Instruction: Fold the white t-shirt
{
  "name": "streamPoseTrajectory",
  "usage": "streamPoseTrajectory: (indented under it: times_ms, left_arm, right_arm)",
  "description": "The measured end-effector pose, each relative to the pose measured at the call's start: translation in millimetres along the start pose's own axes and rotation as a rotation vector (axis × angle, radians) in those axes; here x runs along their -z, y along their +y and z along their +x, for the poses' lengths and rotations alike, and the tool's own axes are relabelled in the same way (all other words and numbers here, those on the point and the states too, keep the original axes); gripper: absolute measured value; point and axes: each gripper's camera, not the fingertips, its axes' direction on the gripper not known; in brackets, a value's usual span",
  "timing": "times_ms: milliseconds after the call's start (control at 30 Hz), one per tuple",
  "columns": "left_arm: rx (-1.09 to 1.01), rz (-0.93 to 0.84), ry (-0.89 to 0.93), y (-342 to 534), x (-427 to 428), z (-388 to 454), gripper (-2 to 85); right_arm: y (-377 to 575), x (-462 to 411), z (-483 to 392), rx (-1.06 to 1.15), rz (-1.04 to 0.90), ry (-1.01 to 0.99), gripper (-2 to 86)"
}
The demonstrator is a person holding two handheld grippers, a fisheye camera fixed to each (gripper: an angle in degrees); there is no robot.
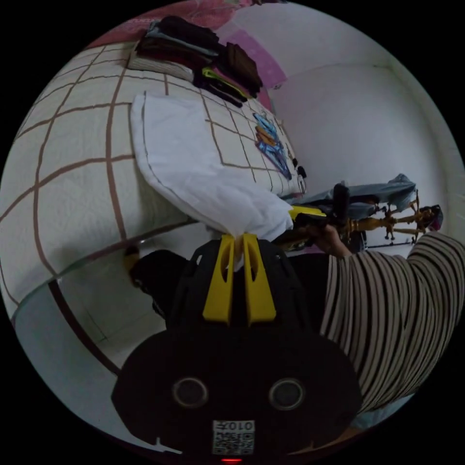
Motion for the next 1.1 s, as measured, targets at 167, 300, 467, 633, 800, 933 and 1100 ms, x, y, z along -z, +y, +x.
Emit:
streamPoseTrajectory:
  times_ms: [167,300,467,633,800,933,1100]
  left_arm:
    - [0.009,0.03,0.075,-60.2,31.4,-5.7,2.2]
    - [0.046,0.028,0.129,-120.8,46.9,-19.0,2.4]
    - [0.109,-0.029,0.145,-223.6,54.8,-51.2,2.4]
    - [0.253,-0.091,0.178,-290.6,42.7,-94.1,2.8]
    - [0.372,-0.116,0.214,-324.7,35.1,-122.3,3.4]
    - [0.416,-0.115,0.223,-350.2,30.7,-131.7,4.1]
    - [0.427,-0.039,0.214,-372.3,31.4,-135.0,5.7]
  right_arm:
    - [-70.1,23.9,16.2,0.034,0.014,-0.03,4.1]
    - [-152.3,42.4,40.9,0.037,-0.017,-0.015,4.2]
    - [-260.7,51.1,88.1,0.01,-0.107,-0.024,4.2]
    - [-365.9,35.5,151.9,-0.137,-0.224,-0.112,4.2]
    - [-432.3,15.0,183.0,-0.196,-0.305,-0.138,4.3]
    - [-478.4,0.7,205.9,-0.239,-0.348,-0.144,4.5]
    - [-513.5,-3.9,218.9,-0.297,-0.251,-0.076,6.4]
